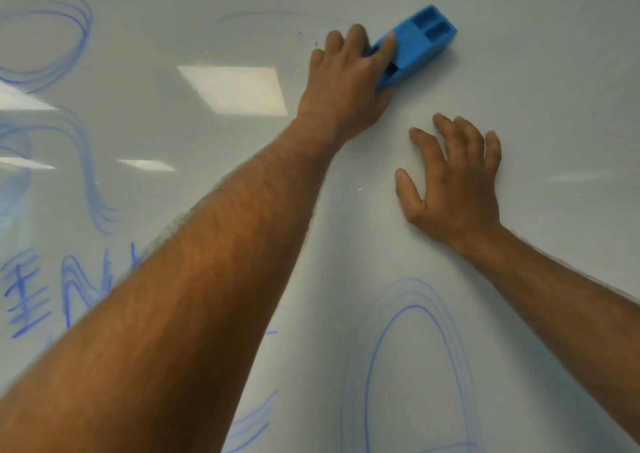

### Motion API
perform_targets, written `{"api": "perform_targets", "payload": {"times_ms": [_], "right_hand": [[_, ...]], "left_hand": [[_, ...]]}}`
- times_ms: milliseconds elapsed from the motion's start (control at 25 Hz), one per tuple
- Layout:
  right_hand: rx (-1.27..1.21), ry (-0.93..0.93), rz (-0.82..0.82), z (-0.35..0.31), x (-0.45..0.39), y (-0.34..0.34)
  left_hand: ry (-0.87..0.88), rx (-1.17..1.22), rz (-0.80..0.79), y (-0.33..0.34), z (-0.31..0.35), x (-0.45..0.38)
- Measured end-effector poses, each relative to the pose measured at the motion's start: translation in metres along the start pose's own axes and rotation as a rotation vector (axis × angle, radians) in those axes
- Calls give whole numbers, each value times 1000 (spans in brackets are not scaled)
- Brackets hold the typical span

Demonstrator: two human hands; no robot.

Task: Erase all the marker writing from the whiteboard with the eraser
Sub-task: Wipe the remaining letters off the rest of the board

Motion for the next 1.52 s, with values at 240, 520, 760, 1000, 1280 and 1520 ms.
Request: {"api": "perform_targets", "payload": {"times_ms": [240,520,760,1000,1280,1520], "right_hand": [[-4,0,25,1,1,1],[-5,6,10,0,2,2],[8,8,16,-1,2,1],[25,0,40,-2,2,-1],[147,-12,-67,-3,2,6],[277,-5,-176,0,4,13]], "left_hand": [[-529,-80,88,-33,-138,53],[-904,-95,151,-48,-192,110],[-612,-52,111,-31,-135,49],[-247,58,39,-6,-24,-22],[-91,82,30,12,75,-65],[-3,47,38,17,111,-79]]}}
Point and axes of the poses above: each hand's wrist, its own x-axis away from the middle knuckle, its own y-axis out of the palm, z = x × y, the point moved 9 cm from there along -x, towards the middle knuckle, and after that the axes turned 10 degrees about y, right-handed, at the moved point
